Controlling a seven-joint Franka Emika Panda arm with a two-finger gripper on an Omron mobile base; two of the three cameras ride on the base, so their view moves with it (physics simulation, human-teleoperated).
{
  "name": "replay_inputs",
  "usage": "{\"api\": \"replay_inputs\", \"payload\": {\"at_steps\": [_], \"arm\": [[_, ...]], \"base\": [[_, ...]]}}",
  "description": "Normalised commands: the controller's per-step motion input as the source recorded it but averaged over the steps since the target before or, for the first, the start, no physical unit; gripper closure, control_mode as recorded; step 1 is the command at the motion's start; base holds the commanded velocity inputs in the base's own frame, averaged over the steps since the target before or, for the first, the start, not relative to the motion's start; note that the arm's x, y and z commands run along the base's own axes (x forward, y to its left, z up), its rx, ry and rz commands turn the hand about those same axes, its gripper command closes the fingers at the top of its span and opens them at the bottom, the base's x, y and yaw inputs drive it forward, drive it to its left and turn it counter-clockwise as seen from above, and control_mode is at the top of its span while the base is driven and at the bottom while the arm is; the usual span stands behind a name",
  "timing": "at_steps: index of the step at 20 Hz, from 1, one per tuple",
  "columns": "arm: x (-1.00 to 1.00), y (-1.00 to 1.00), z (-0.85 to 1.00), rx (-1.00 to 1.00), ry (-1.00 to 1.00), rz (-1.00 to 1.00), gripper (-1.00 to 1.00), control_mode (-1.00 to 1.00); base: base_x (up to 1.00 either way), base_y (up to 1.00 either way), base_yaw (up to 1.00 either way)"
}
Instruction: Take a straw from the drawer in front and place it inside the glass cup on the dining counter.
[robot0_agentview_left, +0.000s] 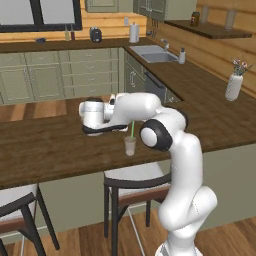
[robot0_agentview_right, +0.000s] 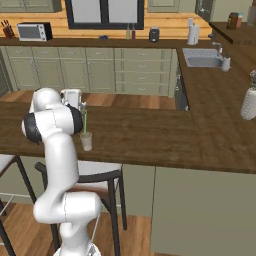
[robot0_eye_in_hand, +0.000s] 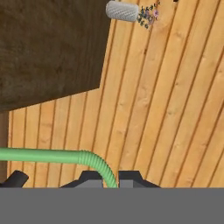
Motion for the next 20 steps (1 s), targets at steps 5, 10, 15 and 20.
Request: {"api": "replay_inputs", "payload": {"at_steps": [5,10,15,20], "arm": [[0.0,0.0,-0.05,0.0,0.0,0.0,1.0,-1.0],[0.07,0.0,-0.24,0.0,0.0,0.0,1.0,-1.0],[0.18,0.0,-0.18,0.0,0.0,0.0,1.0,-1.0],[0.19,0.0,-0.17,0.0,0.0,0.01,1.0,-1.0]], "base": [[0.0,0.0,0.0],[0.0,0.0,0.0],[0.0,0.0,0.0],[0.0,0.0,0.0]]}}
